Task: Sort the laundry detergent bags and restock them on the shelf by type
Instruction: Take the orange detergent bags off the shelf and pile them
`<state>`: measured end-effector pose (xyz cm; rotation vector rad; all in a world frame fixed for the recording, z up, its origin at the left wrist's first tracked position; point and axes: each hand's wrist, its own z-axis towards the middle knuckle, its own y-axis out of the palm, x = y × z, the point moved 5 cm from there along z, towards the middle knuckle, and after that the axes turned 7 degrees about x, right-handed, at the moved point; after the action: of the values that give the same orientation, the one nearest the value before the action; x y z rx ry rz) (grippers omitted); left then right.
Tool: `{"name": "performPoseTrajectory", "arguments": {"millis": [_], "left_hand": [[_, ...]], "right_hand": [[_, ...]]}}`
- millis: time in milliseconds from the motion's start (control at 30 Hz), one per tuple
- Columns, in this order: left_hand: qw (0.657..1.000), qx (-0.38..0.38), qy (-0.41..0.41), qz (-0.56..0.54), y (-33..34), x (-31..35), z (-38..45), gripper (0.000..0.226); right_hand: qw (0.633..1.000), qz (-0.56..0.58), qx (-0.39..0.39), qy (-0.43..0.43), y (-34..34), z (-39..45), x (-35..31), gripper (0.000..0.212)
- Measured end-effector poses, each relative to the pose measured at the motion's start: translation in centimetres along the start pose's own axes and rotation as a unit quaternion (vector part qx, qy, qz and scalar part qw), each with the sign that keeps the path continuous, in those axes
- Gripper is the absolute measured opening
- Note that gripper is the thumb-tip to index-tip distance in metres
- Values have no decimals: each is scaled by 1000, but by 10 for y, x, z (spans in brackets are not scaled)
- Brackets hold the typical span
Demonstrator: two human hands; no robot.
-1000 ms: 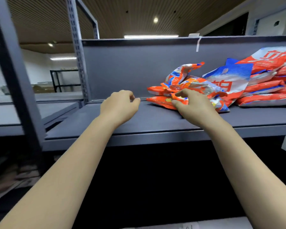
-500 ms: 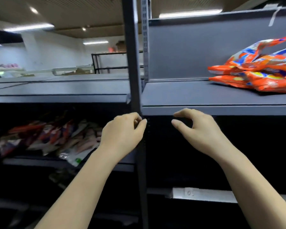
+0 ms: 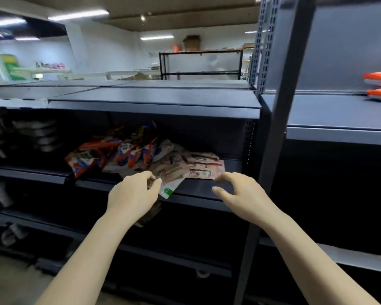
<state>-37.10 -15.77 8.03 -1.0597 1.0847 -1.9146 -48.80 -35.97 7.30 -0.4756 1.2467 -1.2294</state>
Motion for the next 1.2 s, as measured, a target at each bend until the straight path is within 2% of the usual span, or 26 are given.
{"name": "performPoseTrajectory", "arguments": {"millis": [433, 600, 733, 833, 933, 1033, 1133, 1200], "left_hand": [[996, -53, -76, 4, 50, -123, 99, 26], [990, -84, -84, -76, 71, -145, 149, 33], [984, -96, -64, -136, 93, -152, 178, 38], [985, -86, -34, -145, 111, -156, 202, 29], [986, -79, 5, -149, 130, -155, 234, 43], [987, -94, 42, -123, 156, -155, 263, 51], [988, -45, 78, -126, 165, -156, 281, 54], [992, -21, 95, -82, 167, -159, 288, 60]], "right_hand": [[996, 20, -86, 34, 116, 119, -48, 31], [990, 59, -103, 77, 150, 162, -53, 31], [985, 49, -131, 105, 174, 190, -51, 51], [985, 51, -114, 119, 186, 209, -52, 38], [987, 20, -94, 126, 199, 228, -52, 36], [989, 36, -80, 122, 213, 246, -49, 36], [989, 54, -57, 129, 228, 259, -47, 34], [985, 66, -55, 148, 242, 269, -46, 39]]}}
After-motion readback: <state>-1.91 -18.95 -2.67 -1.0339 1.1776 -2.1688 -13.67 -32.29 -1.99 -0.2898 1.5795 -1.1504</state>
